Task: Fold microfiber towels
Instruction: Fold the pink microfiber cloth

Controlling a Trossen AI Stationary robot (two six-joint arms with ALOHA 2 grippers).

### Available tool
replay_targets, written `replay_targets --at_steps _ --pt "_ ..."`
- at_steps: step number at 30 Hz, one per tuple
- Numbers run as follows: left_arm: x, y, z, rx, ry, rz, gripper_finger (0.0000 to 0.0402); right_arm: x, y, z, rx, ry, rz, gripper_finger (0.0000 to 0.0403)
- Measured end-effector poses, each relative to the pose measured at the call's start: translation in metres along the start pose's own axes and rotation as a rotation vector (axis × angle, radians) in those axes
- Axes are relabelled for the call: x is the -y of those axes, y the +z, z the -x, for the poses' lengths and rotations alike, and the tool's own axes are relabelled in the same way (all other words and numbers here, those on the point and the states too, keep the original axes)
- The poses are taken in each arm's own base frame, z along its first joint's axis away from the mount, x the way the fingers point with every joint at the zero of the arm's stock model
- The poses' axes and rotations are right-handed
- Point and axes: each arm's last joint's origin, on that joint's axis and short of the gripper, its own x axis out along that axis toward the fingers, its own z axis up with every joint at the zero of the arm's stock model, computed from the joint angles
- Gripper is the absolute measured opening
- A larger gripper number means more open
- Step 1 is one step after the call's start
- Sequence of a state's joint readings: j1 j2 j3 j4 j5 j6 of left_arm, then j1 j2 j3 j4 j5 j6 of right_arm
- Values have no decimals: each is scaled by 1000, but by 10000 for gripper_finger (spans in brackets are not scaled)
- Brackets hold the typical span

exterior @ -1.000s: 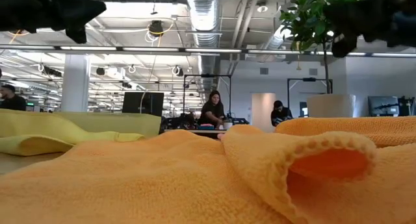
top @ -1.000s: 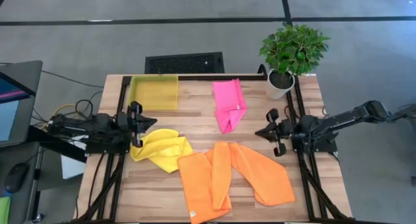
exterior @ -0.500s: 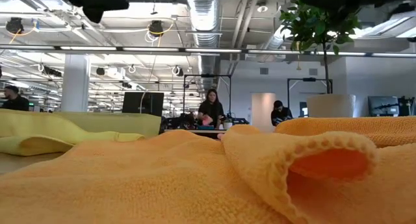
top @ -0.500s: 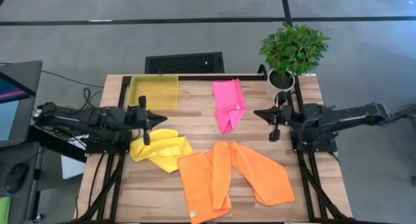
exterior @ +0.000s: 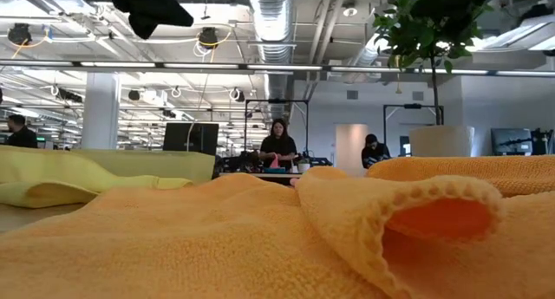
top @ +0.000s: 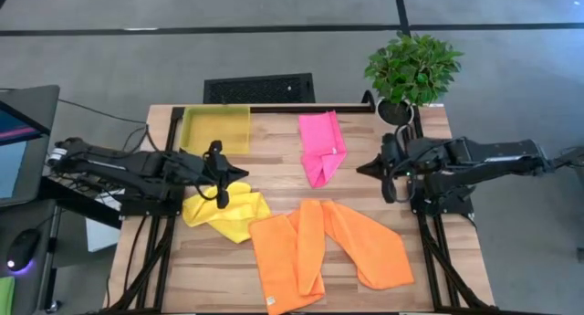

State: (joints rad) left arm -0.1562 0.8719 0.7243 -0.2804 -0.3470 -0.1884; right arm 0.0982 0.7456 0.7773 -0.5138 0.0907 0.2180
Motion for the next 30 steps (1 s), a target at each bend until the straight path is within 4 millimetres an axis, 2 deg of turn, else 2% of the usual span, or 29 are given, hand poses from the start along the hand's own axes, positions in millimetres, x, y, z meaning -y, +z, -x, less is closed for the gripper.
replay_targets --at_steps 4,9,16,21,24,30 --pt "4 -1 -14 -5 10 -2 0 0 -1 -16 -57 -13 -93 15" --pt "5 -2 -25 -10 32 -3 0 5 -1 -37 -95 -53 -118 41" --pt "-1 2 -26 18 64 104 0 16 2 -62 -100 -87 -166 91" --pt "-4 2 -26 18 76 87 0 28 4 -71 -87 -132 -208 146" --pt "-6 2 -27 18 87 85 0 37 2 -77 -104 -170 -295 175" --pt "-13 3 -28 20 118 95 0 52 -7 -104 -167 -229 -386 203"
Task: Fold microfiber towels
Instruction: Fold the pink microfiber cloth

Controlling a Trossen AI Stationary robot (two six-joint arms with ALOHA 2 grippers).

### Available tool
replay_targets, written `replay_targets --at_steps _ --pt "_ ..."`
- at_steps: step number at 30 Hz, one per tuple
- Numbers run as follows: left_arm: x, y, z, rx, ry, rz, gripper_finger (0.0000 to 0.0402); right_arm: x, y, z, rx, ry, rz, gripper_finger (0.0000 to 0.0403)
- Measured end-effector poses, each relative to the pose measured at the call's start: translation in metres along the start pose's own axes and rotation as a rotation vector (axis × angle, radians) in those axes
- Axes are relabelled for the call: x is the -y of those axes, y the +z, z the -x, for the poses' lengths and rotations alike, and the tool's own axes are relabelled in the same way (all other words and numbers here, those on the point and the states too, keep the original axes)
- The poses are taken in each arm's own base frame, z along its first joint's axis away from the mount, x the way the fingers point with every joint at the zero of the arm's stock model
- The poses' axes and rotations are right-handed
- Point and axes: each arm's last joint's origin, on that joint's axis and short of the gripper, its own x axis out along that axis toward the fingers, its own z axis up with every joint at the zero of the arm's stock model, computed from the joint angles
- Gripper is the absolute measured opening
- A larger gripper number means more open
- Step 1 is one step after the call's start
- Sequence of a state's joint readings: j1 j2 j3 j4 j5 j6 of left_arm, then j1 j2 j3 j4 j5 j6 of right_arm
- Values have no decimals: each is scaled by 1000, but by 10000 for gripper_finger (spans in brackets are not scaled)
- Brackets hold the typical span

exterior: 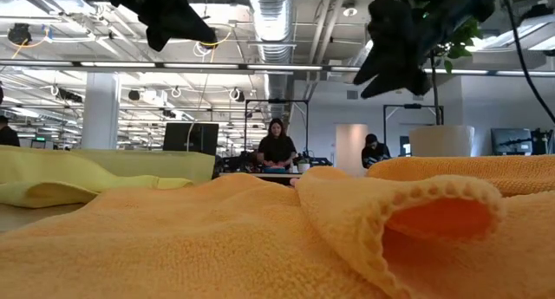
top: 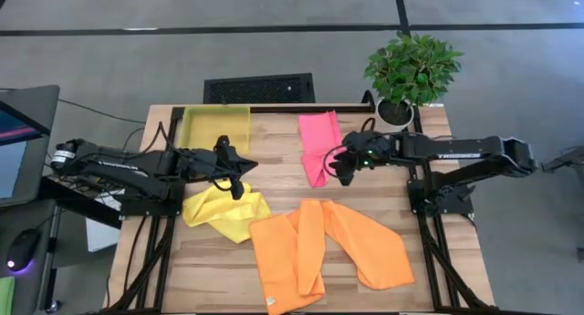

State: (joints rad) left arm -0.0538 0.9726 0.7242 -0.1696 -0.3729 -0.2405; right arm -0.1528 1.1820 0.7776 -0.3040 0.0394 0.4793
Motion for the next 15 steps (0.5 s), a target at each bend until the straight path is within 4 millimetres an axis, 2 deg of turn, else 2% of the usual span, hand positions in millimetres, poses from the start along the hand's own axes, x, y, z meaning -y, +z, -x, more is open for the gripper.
replay_targets --at_steps 6,12,15 --pt "-5 1 -2 3 22 17 0 5 -5 -33 -61 -39 -52 205" --pt "-5 1 -2 5 25 19 0 19 -9 -60 -88 -117 -220 184" --pt "-5 2 -2 6 24 23 0 23 -8 -73 -70 -118 -239 171"
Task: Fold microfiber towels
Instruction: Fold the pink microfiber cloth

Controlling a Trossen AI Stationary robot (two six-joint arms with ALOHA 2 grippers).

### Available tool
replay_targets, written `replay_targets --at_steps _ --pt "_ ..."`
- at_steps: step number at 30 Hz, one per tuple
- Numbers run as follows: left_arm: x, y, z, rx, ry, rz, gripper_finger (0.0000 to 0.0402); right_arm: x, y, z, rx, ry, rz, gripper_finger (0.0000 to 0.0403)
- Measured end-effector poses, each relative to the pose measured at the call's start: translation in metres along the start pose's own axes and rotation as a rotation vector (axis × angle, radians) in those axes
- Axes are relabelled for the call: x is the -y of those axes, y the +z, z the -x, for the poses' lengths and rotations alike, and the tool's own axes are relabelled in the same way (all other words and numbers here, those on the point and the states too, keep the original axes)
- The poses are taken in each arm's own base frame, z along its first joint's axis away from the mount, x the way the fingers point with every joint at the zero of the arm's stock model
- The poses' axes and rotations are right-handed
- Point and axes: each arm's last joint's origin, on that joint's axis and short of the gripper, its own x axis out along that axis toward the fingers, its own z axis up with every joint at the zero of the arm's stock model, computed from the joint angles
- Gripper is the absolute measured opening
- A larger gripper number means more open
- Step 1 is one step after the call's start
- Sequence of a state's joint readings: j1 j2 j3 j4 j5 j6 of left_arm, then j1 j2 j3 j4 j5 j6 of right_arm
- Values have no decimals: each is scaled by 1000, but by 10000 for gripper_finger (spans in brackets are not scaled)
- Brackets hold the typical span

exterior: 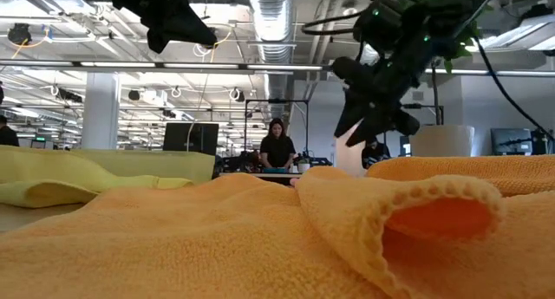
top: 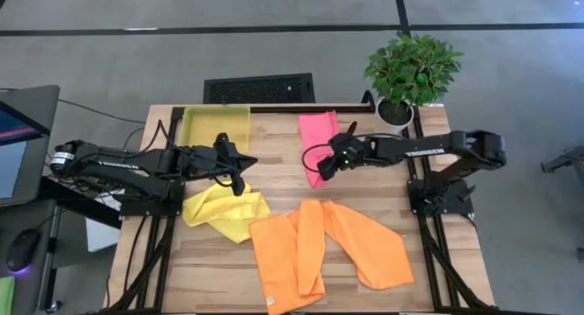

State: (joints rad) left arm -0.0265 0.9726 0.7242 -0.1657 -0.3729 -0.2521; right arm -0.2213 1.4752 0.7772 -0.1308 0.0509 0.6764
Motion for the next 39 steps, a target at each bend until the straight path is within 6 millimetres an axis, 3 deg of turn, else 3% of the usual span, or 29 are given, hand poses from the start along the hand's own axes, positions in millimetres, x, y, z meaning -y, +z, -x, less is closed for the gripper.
replay_targets --at_steps 10,17,28,39 --pt "0 0 0 0 0 7 0 0 9 -31 -32 -41 64 128" --pt "0 0 0 0 0 7 0 -3 12 -50 -159 -128 118 119" --pt "0 0 0 0 0 22 0 -16 27 -49 -221 29 94 119" --pt "0 0 0 -1 -2 -22 0 -10 40 -47 -251 107 11 122"
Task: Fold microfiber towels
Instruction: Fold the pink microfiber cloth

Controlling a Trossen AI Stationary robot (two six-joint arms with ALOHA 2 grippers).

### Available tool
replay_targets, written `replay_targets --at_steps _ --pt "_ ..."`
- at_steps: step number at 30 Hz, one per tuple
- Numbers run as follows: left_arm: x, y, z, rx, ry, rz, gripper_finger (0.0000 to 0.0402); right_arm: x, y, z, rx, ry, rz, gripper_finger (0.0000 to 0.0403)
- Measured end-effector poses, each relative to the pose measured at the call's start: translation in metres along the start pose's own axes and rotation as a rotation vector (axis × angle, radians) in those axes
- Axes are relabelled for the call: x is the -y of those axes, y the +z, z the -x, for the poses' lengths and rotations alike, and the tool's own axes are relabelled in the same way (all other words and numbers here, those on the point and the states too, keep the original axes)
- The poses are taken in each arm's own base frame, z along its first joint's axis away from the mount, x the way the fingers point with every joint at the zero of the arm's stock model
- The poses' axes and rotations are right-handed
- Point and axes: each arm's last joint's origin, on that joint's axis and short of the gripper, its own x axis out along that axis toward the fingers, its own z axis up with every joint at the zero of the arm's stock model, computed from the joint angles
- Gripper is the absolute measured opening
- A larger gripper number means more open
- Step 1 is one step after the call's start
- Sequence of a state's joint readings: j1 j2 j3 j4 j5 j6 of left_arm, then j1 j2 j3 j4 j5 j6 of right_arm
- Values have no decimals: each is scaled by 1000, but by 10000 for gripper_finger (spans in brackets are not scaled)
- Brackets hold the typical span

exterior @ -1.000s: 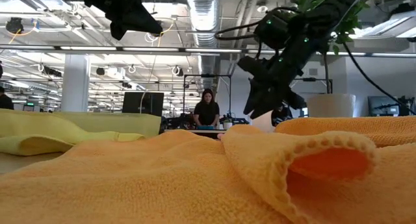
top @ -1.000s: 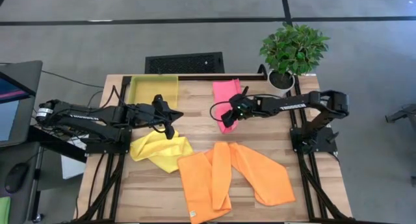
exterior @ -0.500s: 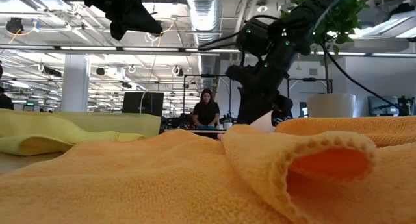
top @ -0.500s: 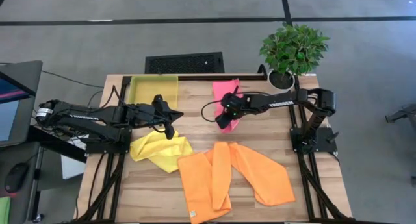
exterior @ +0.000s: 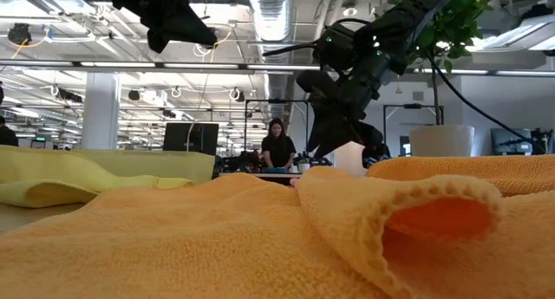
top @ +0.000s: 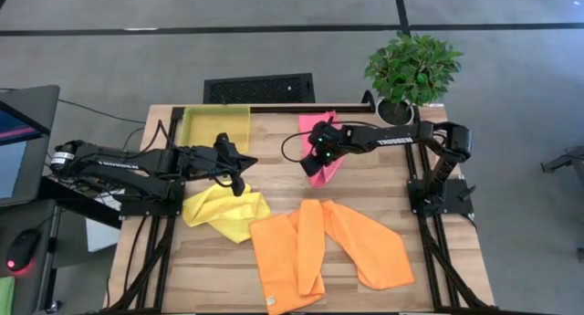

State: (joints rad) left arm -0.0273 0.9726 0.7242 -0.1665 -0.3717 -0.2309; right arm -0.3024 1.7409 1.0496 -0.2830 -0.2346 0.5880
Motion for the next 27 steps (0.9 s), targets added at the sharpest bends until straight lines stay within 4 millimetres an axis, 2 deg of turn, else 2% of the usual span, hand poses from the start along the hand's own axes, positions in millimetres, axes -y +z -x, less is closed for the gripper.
replay_targets --at_steps 5,11,16,27 --pt "0 0 0 0 0 -8 0 3 2 1 4 -9 8 153" --pt "0 0 0 0 -1 -9 0 23 2 5 -55 -85 -74 184" --pt "0 0 0 -1 -1 -9 0 34 -6 9 -154 -170 -18 177" --pt "0 0 0 -1 -1 -9 0 34 -1 8 -65 -266 31 151"
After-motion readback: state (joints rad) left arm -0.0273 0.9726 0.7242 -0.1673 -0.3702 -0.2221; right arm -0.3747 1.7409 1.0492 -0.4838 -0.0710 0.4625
